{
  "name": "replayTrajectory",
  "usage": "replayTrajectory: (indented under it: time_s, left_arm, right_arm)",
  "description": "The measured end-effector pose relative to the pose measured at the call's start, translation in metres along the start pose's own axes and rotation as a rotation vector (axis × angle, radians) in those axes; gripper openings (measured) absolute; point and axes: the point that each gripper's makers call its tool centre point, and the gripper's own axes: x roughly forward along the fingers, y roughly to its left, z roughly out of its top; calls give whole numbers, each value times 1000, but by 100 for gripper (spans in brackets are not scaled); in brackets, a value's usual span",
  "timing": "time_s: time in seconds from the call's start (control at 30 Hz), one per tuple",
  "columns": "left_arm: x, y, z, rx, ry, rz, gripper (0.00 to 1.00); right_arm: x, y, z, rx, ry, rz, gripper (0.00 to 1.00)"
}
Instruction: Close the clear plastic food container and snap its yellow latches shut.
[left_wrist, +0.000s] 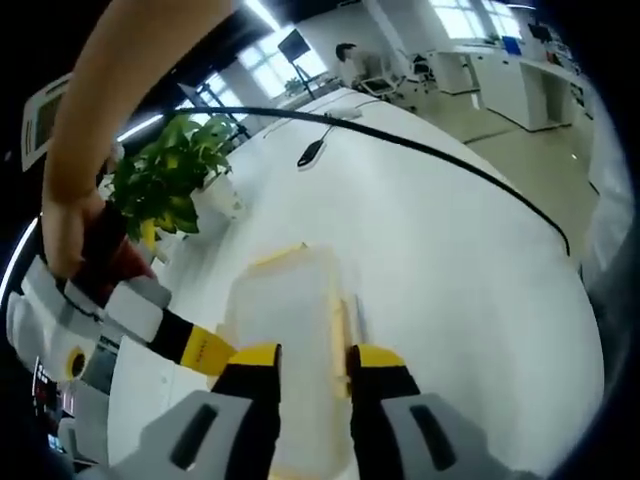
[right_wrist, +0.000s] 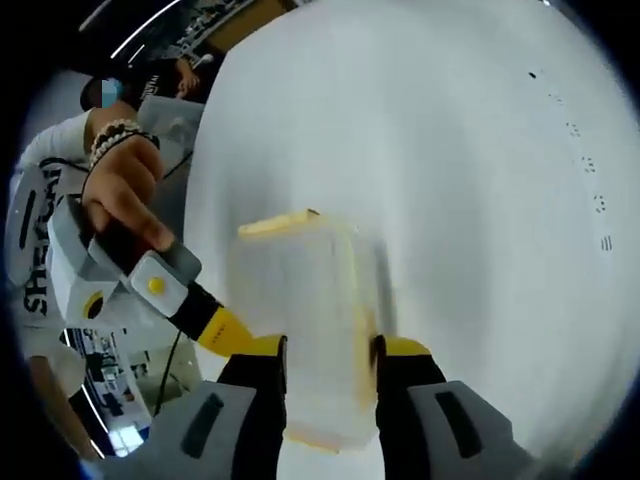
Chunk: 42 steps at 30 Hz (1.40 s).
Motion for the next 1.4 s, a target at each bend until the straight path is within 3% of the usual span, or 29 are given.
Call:
replayTrajectory:
  time_s: [0.17, 0.43, 0.7, 0.93, 1.07, 1.4]
  left_arm:
    - [1, 0, 0, 2, -3, 1, 20]
    - [2, 1, 2, -5, 25, -11, 21]
    - [2, 1, 3, -22, 49, -21, 21]
    - [2, 1, 2, -26, 65, -18, 21]
    - [3, 3, 4, -124, 50, -12, 21]
    - [2, 4, 4, -182, 47, -10, 21]
  right_arm:
    - [-4, -2, -4, -15, -12, -63, 31]
    - [-6, 1, -13, 27, -95, -152, 32]
    - [-8, 7, -12, 28, -132, -290, 32]
    - [-6, 14, -7, 4, -115, -366, 32]
    - [-6, 15, -5, 6, -105, -396, 31]
    - [-9, 6, -3, -3, -33, -460, 31]
